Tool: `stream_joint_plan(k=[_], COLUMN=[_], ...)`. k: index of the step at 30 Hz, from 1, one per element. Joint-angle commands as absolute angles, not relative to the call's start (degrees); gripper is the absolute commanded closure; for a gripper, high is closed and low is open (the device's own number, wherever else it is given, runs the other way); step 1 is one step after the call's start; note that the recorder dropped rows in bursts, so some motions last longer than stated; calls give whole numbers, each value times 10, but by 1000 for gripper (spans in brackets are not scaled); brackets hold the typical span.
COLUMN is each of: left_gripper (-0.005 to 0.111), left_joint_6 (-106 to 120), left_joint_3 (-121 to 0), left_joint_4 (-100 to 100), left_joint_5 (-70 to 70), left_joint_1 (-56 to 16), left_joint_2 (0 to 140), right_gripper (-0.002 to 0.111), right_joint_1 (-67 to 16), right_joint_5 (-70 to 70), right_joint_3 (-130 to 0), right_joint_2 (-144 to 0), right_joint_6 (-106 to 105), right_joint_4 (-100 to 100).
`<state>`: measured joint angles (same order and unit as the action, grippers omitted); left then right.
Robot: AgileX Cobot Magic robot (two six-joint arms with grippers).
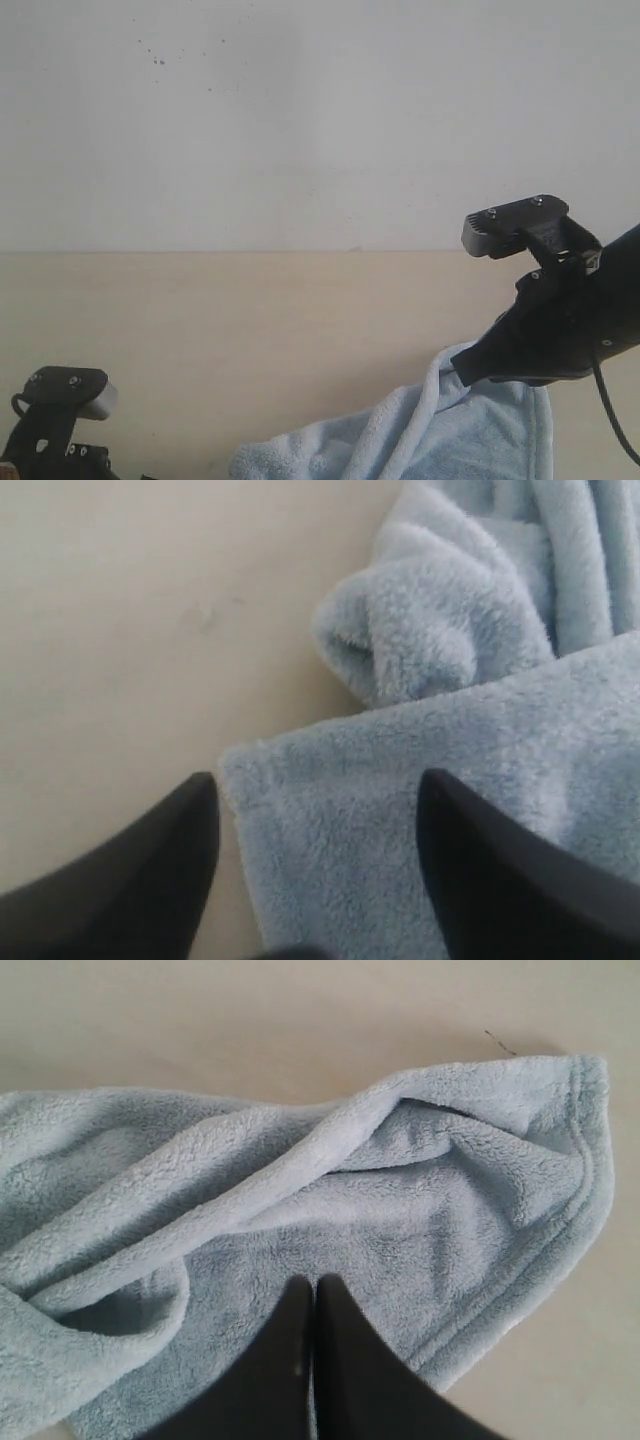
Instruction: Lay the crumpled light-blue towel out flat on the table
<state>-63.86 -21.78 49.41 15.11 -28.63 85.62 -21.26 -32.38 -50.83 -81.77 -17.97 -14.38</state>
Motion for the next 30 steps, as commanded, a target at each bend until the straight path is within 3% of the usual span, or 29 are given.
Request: stream_joint_plan(k=[1,9,30], left_gripper=[48,48,52], left_joint_6=[-626,-512,-516], left_joint_3=[-220,-220,-244], left_joint_4=[473,368,374], left_joint_5=[182,205,245], left_joint_1=[-285,-285,-285], left_joint_2=[908,965,1037], right_gripper=[108,108,108], right_joint_1=[-212,-212,-212], right_joint_5=[-329,-332,-333], right_joint_3=[-507,-507,-507], right_joint_2=[-811,-811,-811], right_joint_6=[-188,-190,-194], right_joint_4=[-153,-154,-157])
